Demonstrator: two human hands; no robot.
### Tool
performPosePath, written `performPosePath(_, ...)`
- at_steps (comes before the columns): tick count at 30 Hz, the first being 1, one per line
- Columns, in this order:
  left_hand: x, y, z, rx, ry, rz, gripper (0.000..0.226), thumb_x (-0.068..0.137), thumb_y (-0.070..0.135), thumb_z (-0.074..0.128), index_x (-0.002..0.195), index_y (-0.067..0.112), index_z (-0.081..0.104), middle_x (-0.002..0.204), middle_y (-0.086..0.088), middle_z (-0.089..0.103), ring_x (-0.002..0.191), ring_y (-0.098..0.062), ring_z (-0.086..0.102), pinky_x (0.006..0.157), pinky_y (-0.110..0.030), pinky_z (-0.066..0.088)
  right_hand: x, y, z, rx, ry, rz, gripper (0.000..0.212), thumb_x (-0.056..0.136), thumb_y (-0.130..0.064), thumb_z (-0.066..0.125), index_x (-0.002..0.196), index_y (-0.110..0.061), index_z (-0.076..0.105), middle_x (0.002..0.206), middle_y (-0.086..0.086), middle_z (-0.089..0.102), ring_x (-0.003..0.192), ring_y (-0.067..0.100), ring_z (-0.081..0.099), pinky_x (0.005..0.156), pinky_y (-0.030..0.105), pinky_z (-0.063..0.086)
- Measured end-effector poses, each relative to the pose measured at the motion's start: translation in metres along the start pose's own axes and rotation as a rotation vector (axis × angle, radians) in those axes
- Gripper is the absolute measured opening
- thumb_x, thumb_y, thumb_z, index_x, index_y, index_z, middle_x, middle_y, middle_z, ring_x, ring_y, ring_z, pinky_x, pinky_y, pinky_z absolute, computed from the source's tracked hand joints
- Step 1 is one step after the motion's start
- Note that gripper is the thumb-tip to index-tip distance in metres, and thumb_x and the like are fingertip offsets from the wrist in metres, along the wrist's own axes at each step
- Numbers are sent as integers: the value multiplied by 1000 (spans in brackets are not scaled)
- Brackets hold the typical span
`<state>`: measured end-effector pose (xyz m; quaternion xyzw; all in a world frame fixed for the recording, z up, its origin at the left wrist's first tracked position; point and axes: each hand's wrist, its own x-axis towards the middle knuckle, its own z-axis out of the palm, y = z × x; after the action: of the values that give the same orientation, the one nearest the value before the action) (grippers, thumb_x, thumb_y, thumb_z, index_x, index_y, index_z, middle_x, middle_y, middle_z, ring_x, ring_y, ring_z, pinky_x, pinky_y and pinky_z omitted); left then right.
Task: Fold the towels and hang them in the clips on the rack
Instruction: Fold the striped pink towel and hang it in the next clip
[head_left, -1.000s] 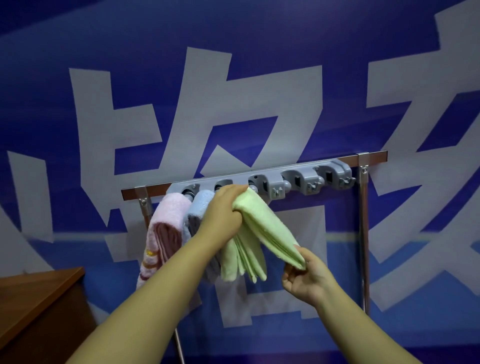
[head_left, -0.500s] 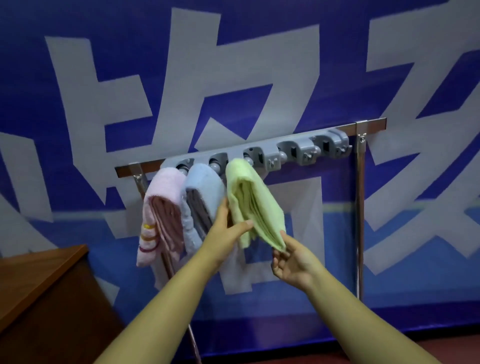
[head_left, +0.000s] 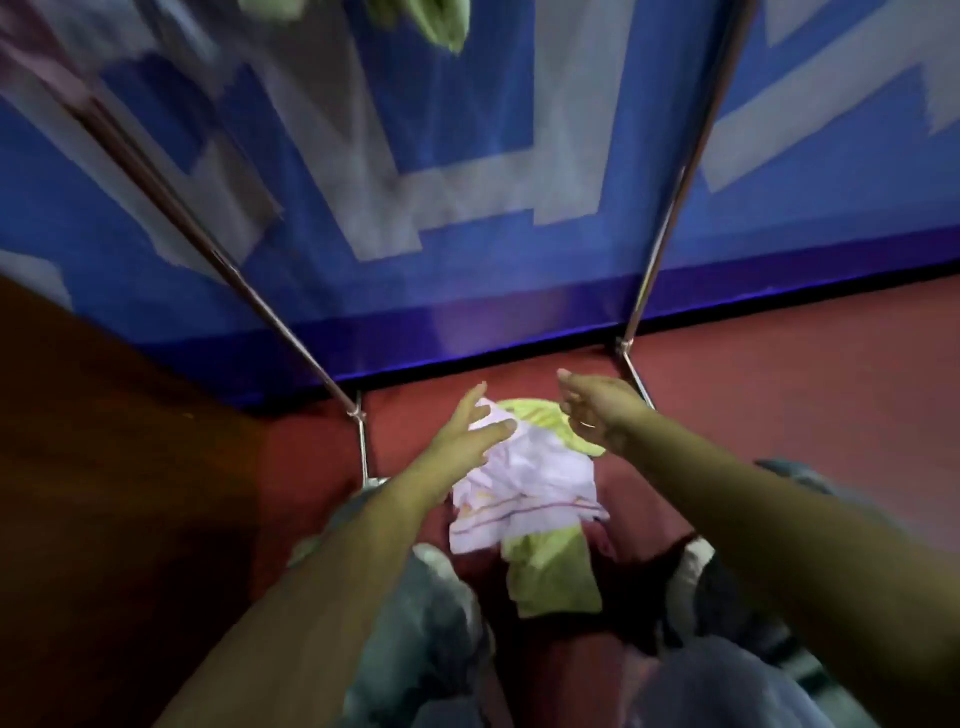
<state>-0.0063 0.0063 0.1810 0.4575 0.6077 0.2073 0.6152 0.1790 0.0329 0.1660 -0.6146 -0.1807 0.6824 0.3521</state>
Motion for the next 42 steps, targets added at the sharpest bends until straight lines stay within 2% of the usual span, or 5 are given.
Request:
performPosePath(13,109,-152,45,-147,57,-482,42,83,30,67,118,22,46,114,0,59,100,-19,62,92,-37,48,139,174,-78,-520,264,284,22,82,-16,69,64,-11,56,54,4,51,45,16,46,38,19,36)
performPosePath(19,134,-190,64,-173,94,-545,28,90,14,60,116,16,51,85,10,51,72,-12,56,65,-28,46,208,267,-98,-431,410,405,24,66,-27,68,75,-27,46,82,2,54,62,13,48,41,19,43)
performPosePath(23,145,-209,68,-181,56,-606,34,90,21,58,123,17,49,98,3,59,84,-18,59,67,-28,44,220,277,-88,-243,471,406,24,85,-15,62,102,-20,45,94,4,51,72,16,51,74,27,50)
performPosePath(29,152,-216,72,-206,48,-611,36,91,22,57,125,19,47,92,7,59,85,-17,59,71,-30,46,241,277,-86,-238,576,388,13,83,-9,63,83,3,65,62,8,57,56,23,51,60,37,48)
performPosePath(42,113,-152,74,-268,169,-450,26,78,28,69,101,26,57,110,-9,63,86,-8,63,84,-29,53,144,184,-34,-588,381,319,32,83,-33,61,105,-11,68,110,15,63,95,26,61,83,32,46)
